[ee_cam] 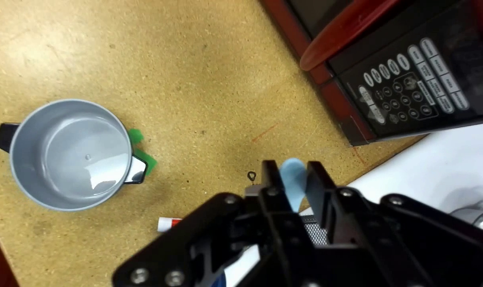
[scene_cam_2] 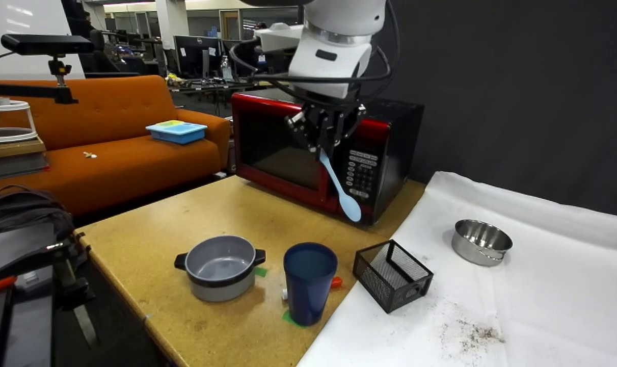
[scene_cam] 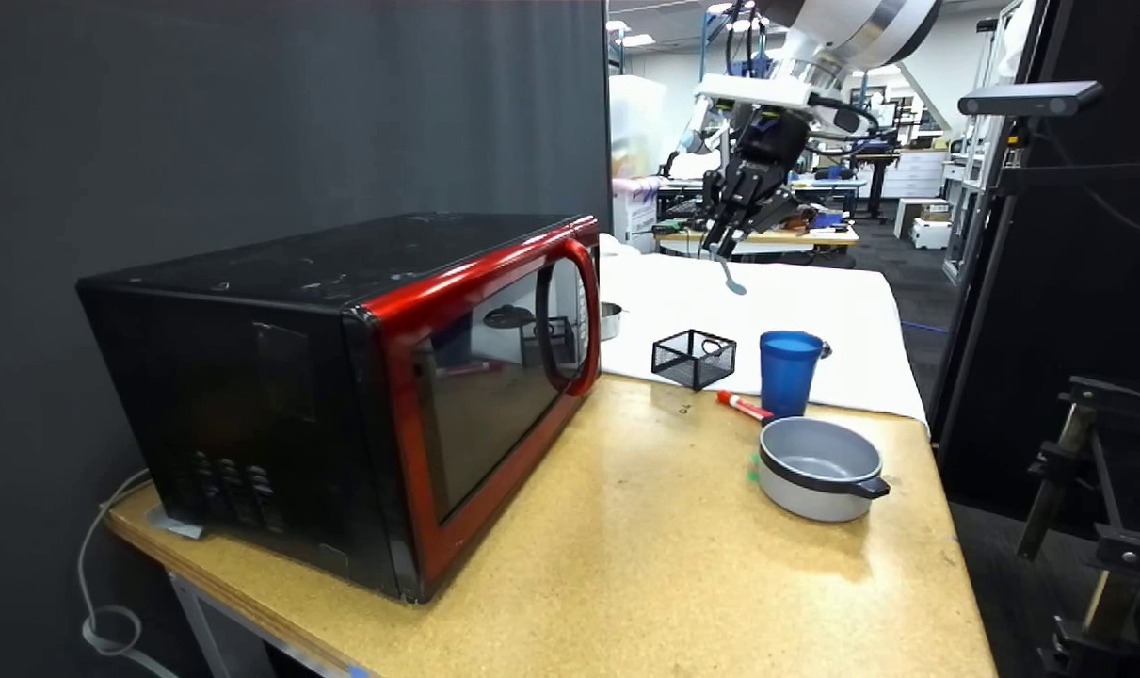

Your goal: Close the microwave door, then transfer the spoon from the box to the cup

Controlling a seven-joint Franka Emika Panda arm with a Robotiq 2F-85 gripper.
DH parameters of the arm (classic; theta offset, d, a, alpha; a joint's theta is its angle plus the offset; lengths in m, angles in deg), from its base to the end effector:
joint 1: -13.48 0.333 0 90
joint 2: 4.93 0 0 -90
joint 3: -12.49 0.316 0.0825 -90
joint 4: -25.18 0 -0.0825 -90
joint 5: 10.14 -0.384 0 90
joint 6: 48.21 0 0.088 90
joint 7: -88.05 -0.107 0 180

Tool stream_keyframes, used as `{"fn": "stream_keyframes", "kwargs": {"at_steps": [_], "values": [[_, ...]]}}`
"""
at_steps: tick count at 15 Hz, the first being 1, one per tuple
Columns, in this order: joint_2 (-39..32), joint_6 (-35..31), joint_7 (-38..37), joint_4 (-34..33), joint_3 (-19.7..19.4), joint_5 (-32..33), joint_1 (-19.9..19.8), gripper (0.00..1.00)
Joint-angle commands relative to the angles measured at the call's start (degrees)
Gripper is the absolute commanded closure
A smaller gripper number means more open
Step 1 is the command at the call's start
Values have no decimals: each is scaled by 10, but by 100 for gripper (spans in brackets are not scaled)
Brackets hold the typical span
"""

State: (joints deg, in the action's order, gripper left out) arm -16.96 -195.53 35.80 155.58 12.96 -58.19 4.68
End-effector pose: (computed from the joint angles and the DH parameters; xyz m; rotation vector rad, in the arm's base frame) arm 0.5312 -0.0900 0.2684 -1.7029 2.0547 0.1429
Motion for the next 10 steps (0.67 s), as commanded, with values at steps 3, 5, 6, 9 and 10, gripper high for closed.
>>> {"fn": "stream_keyframes", "kwargs": {"at_steps": [3,5,6,9,10], "values": [[127,49,73,112,-40,-101,3,95],[141,71,114,136,-55,-148,2,95],[140,82,137,144,-60,-170,2,95],[120,117,205,153,-73,-231,-1,95],[108,128,227,152,-76,-251,-2,95]]}}
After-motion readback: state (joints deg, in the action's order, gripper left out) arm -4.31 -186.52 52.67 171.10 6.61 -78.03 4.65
